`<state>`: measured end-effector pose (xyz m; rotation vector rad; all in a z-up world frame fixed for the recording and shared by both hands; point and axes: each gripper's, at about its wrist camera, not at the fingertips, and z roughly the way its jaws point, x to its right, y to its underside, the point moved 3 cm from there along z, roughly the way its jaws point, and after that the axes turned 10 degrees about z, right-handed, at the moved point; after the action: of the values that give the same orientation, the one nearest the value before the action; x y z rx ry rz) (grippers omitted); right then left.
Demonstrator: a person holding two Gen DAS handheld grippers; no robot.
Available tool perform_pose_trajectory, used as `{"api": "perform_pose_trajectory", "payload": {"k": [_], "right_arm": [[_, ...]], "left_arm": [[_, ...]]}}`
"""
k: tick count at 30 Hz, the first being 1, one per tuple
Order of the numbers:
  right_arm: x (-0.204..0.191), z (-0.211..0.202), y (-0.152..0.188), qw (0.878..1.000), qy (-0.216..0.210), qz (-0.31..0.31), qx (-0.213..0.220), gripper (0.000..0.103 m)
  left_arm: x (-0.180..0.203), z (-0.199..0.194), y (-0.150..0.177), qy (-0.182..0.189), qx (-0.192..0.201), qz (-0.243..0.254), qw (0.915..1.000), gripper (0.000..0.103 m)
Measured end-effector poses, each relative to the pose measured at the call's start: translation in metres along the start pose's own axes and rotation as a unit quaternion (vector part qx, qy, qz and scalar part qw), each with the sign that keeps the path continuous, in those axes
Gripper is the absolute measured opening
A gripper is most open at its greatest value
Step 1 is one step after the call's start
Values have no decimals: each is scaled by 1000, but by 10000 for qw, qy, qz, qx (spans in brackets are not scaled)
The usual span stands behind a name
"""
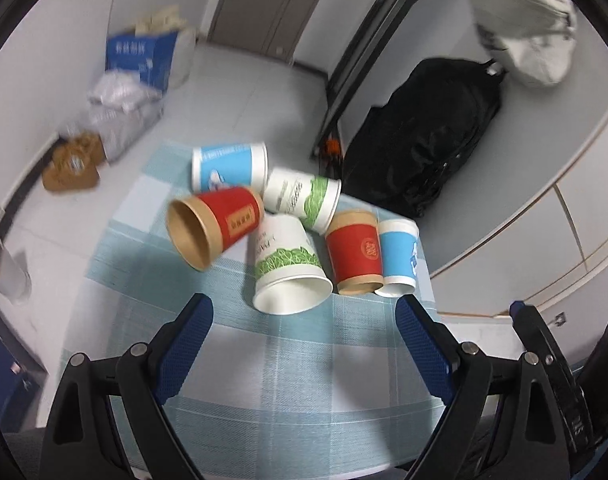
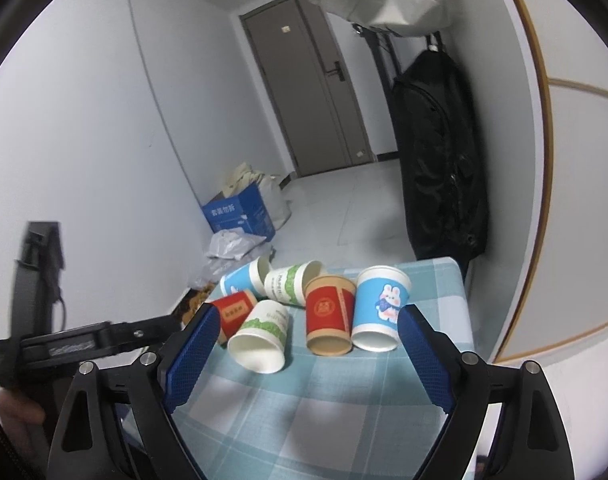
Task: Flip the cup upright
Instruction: 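Move the left gripper down and close it on the white green-leaf cup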
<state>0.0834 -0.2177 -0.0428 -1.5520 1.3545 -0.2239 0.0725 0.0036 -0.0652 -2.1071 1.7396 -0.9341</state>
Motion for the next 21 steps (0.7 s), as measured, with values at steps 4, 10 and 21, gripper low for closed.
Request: {"api": "perform_pose_trajectory", "payload": {"k": [4,10,21], "right_arm": [[9,10,-3,9995,57,221,-231,91],[17,22,-8,9991,64,222,-367,91],[24,37,-11,9978,116,315,-576,91]], "left_arm": [[4,28,-9,-52,-375,102,9992,90],[1,63,-21,-150,-760,149,9969,90],[-14,97,-17,-265,-1310,-46,9910,68]]}}
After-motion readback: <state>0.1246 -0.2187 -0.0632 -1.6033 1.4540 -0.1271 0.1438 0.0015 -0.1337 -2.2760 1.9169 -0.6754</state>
